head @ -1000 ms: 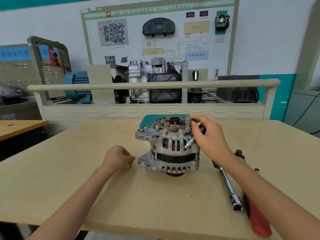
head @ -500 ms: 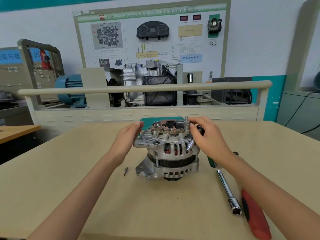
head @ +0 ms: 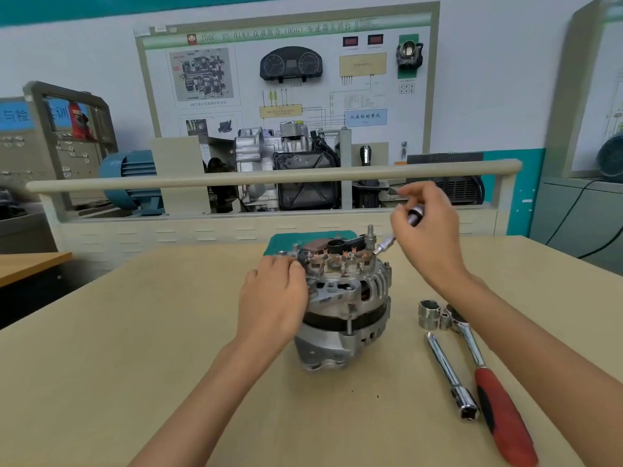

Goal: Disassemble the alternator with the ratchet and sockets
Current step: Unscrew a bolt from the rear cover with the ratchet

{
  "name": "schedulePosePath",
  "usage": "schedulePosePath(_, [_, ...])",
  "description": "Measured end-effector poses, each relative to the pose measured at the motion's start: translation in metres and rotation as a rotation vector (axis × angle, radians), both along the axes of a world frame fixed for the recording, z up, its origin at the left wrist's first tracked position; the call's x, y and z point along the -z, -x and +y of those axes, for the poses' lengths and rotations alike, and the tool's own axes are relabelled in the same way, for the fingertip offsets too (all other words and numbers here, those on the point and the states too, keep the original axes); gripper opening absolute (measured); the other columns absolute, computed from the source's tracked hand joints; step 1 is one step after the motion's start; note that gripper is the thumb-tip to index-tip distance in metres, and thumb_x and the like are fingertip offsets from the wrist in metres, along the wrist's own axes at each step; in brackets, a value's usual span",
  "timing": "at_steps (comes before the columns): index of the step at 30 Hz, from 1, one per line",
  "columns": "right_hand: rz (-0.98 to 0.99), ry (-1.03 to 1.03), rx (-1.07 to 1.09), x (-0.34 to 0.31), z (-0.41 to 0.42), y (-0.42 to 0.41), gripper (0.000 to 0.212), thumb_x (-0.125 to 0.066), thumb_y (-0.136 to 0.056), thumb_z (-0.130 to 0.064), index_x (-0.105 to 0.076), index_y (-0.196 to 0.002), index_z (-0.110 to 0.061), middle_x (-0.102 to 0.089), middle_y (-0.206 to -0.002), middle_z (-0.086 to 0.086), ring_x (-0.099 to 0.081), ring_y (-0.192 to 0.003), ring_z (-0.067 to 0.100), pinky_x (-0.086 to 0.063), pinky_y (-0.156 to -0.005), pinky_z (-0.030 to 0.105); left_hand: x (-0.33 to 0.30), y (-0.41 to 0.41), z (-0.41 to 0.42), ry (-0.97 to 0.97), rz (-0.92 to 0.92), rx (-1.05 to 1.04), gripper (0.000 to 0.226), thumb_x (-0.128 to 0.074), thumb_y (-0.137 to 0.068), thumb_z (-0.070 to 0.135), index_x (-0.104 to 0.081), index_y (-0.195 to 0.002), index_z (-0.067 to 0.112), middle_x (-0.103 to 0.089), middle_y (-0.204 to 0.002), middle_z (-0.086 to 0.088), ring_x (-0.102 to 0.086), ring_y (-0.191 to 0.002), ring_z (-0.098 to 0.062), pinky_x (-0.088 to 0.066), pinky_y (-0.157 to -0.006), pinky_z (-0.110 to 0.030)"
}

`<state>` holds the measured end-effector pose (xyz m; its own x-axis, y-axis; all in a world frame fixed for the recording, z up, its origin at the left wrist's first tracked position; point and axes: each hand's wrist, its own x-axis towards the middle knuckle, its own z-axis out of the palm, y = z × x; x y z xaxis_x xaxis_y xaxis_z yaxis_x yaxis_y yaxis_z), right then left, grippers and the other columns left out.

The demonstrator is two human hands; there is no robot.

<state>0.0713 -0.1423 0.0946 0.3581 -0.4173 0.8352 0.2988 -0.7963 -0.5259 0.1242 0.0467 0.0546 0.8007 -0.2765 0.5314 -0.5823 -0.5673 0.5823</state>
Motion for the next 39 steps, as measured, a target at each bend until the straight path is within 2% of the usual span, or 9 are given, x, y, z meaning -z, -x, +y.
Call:
schedulePosePath(5, [0.091,0.187,-0.009,-0.011,0.014,-0.008,0.025,-0.051,-0.085,0.000,-0.056,-0.109,-0.007,-0.048,-0.096,0.003,-0.043,-0.080,0.004,-0.029,-0.072,0.002,0.002,0.025,-0.012,-0.197,-0.075,-0.187,0.046,-0.021,-0.092,0.047,-0.048,-0.112,0.016,-0.041,-0.108,0.000,-0.032,-0.100,-0.020,-0.024,-0.095,-0.036])
schedulePosePath(7, [0.095,0.219,0.001,-0.016,0.014,-0.010,0.025,-0.050,-0.086,0.000,-0.056,-0.109,-0.007,-0.048,-0.096,0.003,-0.044,-0.085,0.009,-0.029,-0.073,0.006,0.001,0.022,-0.008,-0.153,-0.129,-0.204,0.039,-0.024,-0.091,0.045,-0.047,-0.105,0.017,-0.045,-0.106,-0.001,-0.033,-0.098,-0.020,-0.023,-0.092,-0.035])
schedulePosePath(9, [0.094,0.258,0.000,-0.022,0.013,-0.011,0.025,-0.049,-0.086,0.000,-0.055,-0.109,-0.007,-0.047,-0.096,0.003,-0.042,-0.083,0.006,-0.030,-0.073,0.007,-0.003,0.008,-0.001,-0.037,-0.146,-0.151,0.030,-0.033,-0.094,0.036,-0.049,-0.110,0.016,-0.051,-0.112,-0.004,-0.035,-0.100,-0.020,-0.025,-0.091,-0.035])
schedulePosePath(12, [0.095,0.322,-0.007,-0.027,0.014,-0.012,0.023,-0.048,-0.087,0.001,-0.055,-0.108,-0.006,-0.043,-0.096,0.001,-0.039,-0.076,0.003,-0.030,-0.069,0.013,0.000,-0.014,0.005,-0.056,-0.129,0.063,0.040,-0.035,-0.100,0.024,-0.042,-0.138,0.013,-0.046,-0.139,-0.005,-0.036,-0.125,-0.018,-0.025,-0.106,-0.030])
schedulePosePath(15, [0.105,0.380,0.006,-0.031,0.017,-0.013,0.023,-0.048,-0.088,0.001,-0.055,-0.109,-0.005,-0.041,-0.096,0.001,-0.043,-0.073,0.010,-0.035,-0.068,0.020,0.009,-0.020,0.004,-0.085,-0.145,0.130,0.043,-0.026,-0.102,0.025,-0.049,-0.137,0.012,-0.041,-0.148,-0.004,-0.031,-0.136,-0.015,-0.020,-0.114,-0.026])
schedulePosePath(18, [0.118,0.434,0.030,-0.034,0.020,-0.013,0.024,-0.048,-0.088,0.000,-0.054,-0.110,-0.005,-0.040,-0.096,0.003,-0.050,-0.072,0.020,-0.042,-0.071,0.031,0.011,-0.017,0.000,-0.109,-0.200,0.052,0.061,-0.016,-0.091,0.035,-0.054,-0.132,0.012,-0.046,-0.141,-0.004,-0.037,-0.128,-0.017,-0.027,-0.109,-0.029])
schedulePosePath(21, [0.145,0.470,0.061,-0.035,0.020,-0.012,0.024,-0.047,-0.089,-0.001,-0.054,-0.112,-0.005,-0.039,-0.096,0.004,-0.050,-0.071,0.022,-0.045,-0.070,0.038,0.012,-0.010,-0.001,-0.143,-0.226,-0.015,0.062,-0.017,-0.086,0.039,-0.055,-0.129,0.015,-0.047,-0.137,-0.003,-0.039,-0.122,-0.019,-0.031,-0.104,-0.032])
schedulePosePath(30, [0.157,0.471,0.015,-0.032,0.020,-0.013,0.023,-0.047,-0.088,0.000,-0.055,-0.109,-0.005,-0.038,-0.093,0.001,-0.048,-0.071,0.020,-0.045,-0.069,0.038,0.016,0.009,-0.001,-0.150,-0.353,-0.136,0.063,-0.014,-0.087,0.049,-0.062,-0.107,0.012,-0.057,-0.106,-0.003,-0.034,-0.087,-0.017,-0.035,-0.080,-0.032])
schedulePosePath(39, [0.177,0.548,0.011,-0.036,0.022,-0.010,0.025,-0.047,-0.088,0.000,-0.055,-0.111,-0.005,-0.039,-0.095,0.002,-0.049,-0.073,0.023,-0.045,-0.070,0.040,0.015,0.017,-0.005,-0.109,-0.383,-0.141,0.056,-0.021,-0.084,0.039,-0.063,-0.099,0.004,-0.052,-0.090,-0.009,-0.038,-0.082,-0.021,-0.038,-0.072,-0.036])
